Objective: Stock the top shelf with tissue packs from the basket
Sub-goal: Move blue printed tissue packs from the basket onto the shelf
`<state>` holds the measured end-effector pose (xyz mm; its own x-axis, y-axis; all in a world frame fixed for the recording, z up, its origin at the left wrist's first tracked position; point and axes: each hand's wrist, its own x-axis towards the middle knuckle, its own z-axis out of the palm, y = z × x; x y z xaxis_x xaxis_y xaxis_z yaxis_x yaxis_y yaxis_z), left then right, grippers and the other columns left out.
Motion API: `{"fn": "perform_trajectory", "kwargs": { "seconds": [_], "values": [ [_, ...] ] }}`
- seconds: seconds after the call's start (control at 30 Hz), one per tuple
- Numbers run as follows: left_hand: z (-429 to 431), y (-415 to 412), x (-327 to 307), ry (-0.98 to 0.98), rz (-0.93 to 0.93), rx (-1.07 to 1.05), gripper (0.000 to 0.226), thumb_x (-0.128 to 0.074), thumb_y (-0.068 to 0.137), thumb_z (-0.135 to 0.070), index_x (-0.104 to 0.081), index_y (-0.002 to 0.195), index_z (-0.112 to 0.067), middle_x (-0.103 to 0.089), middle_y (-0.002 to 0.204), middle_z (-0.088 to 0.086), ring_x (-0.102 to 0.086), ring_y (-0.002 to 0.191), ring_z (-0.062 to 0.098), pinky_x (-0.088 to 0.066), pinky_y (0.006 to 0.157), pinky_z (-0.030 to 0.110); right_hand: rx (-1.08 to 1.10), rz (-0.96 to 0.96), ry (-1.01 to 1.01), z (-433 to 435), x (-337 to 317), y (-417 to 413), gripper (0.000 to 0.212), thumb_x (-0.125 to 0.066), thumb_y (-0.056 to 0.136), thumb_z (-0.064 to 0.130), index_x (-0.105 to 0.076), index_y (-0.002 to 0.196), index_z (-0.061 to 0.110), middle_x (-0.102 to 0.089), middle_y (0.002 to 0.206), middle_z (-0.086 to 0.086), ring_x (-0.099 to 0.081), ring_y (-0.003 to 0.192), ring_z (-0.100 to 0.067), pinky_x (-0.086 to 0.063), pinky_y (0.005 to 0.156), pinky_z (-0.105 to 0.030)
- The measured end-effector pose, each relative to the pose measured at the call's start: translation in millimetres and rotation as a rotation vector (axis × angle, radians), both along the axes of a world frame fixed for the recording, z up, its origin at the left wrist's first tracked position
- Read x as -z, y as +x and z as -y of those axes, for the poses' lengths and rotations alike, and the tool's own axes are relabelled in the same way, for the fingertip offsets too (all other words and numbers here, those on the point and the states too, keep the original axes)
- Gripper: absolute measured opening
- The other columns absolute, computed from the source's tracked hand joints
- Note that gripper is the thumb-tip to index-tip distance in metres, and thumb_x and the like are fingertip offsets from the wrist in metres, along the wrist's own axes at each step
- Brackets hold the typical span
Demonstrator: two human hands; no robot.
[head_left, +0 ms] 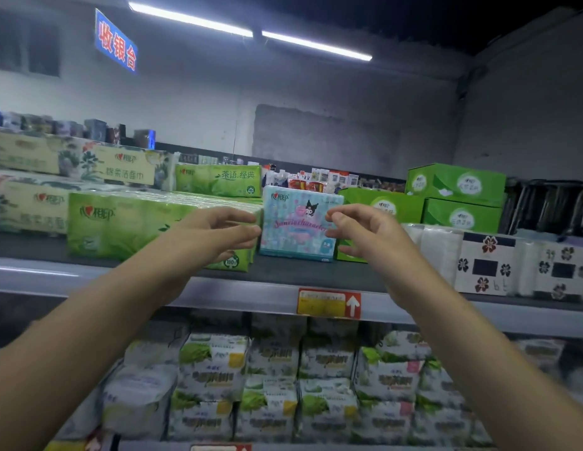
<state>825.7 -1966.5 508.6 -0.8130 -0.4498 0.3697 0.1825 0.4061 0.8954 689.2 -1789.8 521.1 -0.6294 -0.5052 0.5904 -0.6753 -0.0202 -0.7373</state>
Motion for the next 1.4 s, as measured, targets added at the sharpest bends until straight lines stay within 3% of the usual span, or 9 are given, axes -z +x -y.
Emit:
{"fn": "perform_trajectory", "kwargs": {
  "seconds": [0.23,0.4,0.5,0.77,0.93,1.07,1.17,1.3,1.4],
  "values": [
    [-4.1,0.0,15.6,0.034,0.045,-0.048,0.025,-0.063,0.089,-0.027,-0.064,0.113,-0.023,-0.071,0.110,-0.002,-0.068,0.101,0.008,-0.049,0.093,0.028,-0.084,0.040,0.015,-4.7,21.8,-9.1,0.011,-0.054,0.094,0.031,-0.064,0.097,0.030,-0.068,0.101,0.012,-0.065,0.094,-0.002,-0.053,0.091,-0.036],
    [0.1,-0.7,29.0,0.083,0.081,-0.059,0.024,-0.065,0.089,-0.029,-0.065,0.112,-0.024,-0.073,0.108,-0.005,-0.069,0.098,0.006,-0.047,0.100,0.033,-0.089,0.123,0.030,-4.9,42.7,-9.9,0.010,-0.054,0.094,0.029,-0.065,0.095,0.028,-0.069,0.102,0.005,-0.066,0.094,-0.006,-0.053,0.091,-0.038],
    [2.9,8.8,42.9,0.096,0.086,-0.044,0.024,-0.065,0.088,-0.028,-0.065,0.112,-0.024,-0.072,0.110,-0.004,-0.069,0.098,0.005,-0.049,0.094,0.029,-0.079,0.152,0.034,-2.8,54.3,-0.5,0.011,-0.054,0.094,0.027,-0.065,0.094,0.027,-0.068,0.106,0.001,-0.068,0.091,-0.004,-0.055,0.088,-0.032],
    [20.4,54.3,94.9,0.117,0.174,0.002,0.023,-0.064,0.088,-0.030,-0.066,0.110,-0.028,-0.072,0.109,-0.008,-0.067,0.103,0.007,-0.046,0.101,0.035,-0.097,0.101,0.144,16.3,94.2,49.2,0.012,-0.054,0.094,0.030,-0.064,0.100,0.032,-0.068,0.104,0.013,-0.064,0.098,-0.001,-0.052,0.090,-0.030],
    [25.1,78.7,156.4,0.233,0.266,0.012,0.022,-0.065,0.086,-0.030,-0.067,0.108,-0.027,-0.073,0.107,-0.007,-0.066,0.103,0.006,-0.046,0.101,0.032,-0.040,0.267,0.176,28.6,158.2,74.9,0.013,-0.055,0.094,0.026,-0.063,0.097,0.035,-0.067,0.104,0.013,-0.064,0.100,-0.005,-0.051,0.093,-0.035],
    [22.5,93.6,206.5,0.362,0.347,-0.015,0.016,-0.063,0.089,-0.025,-0.067,0.105,-0.026,-0.071,0.110,-0.005,-0.064,0.108,0.009,-0.045,0.100,0.029,-0.036,0.443,0.140,20.4,202.6,98.8,0.014,-0.055,0.094,0.025,-0.065,0.099,0.032,-0.068,0.103,0.014,-0.066,0.095,-0.001,-0.052,0.088,-0.029],
    [22.5,97.1,230.3,0.443,0.381,-0.074,0.012,-0.061,0.092,-0.017,-0.066,0.101,-0.023,-0.071,0.108,-0.002,-0.063,0.109,0.014,-0.049,0.088,0.024,-0.027,0.555,0.157,14.9,225.8,108.4,0.015,-0.054,0.094,0.024,-0.066,0.100,0.032,-0.069,0.103,0.016,-0.066,0.096,-0.002,-0.052,0.088,-0.028],
    [24.6,109.4,250.0,0.416,0.391,-0.078,0.016,-0.065,0.090,-0.024,-0.066,0.106,-0.027,-0.070,0.108,-0.008,-0.064,0.103,0.006,-0.048,0.082,0.022,-0.006,0.615,0.190,14.0,246.8,114.5,0.016,-0.054,0.095,0.022,-0.067,0.102,0.028,-0.069,0.104,0.012,-0.066,0.095,-0.001,-0.052,0.090,-0.030],
    [26.8,123.3,260.6,0.387,0.396,-0.052,0.045,-0.070,0.072,-0.051,-0.067,0.113,-0.033,-0.071,0.111,-0.011,-0.064,0.104,0.005,-0.047,0.086,0.027,-0.017,0.663,0.176,11.6,260.8,116.3,0.016,-0.054,0.094,0.019,-0.067,0.101,0.026,-0.071,0.103,0.009,-0.067,0.097,-0.005,-0.051,0.090,-0.032]
  ]
}}
